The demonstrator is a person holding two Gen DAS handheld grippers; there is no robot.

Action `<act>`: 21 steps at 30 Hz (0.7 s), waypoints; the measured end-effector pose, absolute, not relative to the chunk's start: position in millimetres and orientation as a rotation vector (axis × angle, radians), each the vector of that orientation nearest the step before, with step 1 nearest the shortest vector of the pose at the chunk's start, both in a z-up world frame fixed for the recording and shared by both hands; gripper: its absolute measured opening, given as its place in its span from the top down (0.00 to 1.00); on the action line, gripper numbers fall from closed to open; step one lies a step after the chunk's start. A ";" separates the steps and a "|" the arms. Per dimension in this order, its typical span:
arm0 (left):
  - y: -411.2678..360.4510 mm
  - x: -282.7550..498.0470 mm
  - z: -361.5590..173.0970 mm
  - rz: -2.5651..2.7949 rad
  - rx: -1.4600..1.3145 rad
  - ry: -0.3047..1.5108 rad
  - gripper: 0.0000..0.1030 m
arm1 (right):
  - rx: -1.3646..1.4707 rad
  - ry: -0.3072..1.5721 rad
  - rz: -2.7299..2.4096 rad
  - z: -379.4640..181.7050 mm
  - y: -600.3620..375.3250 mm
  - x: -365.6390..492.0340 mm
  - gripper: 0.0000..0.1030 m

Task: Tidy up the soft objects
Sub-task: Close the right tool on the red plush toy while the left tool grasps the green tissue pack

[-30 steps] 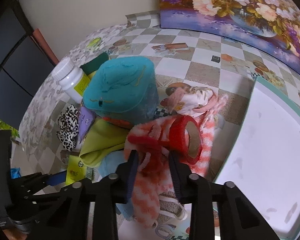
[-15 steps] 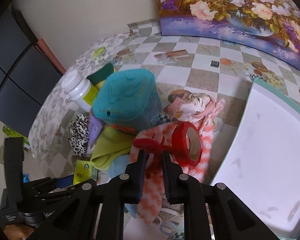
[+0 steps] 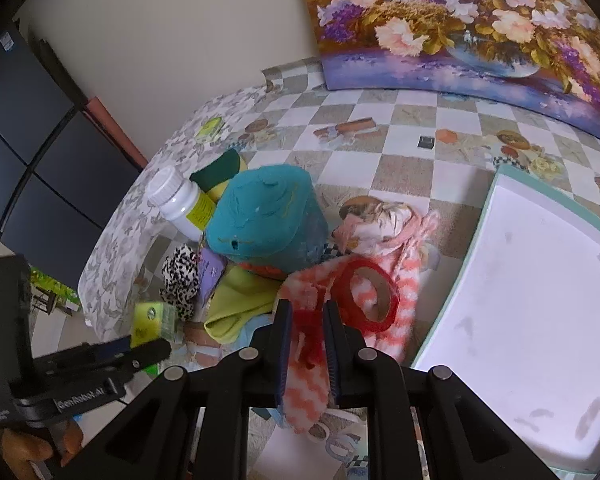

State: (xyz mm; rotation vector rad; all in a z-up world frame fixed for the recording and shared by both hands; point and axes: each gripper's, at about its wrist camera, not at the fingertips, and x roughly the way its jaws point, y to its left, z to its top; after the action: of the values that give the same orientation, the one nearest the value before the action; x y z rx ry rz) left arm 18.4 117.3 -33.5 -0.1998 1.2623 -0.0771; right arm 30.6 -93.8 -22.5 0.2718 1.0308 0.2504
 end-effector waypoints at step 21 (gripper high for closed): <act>118.3 21.3 -54.8 -0.070 -0.246 1.316 0.52 | 0.186 1.138 0.246 -54.4 -76.8 41.5 0.71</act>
State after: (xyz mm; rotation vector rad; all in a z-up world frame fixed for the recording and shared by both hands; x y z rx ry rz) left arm 21.3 118.3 -54.8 -0.2463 1.3159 -0.0697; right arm 41.5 -76.8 -54.4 0.1858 1.1375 0.2459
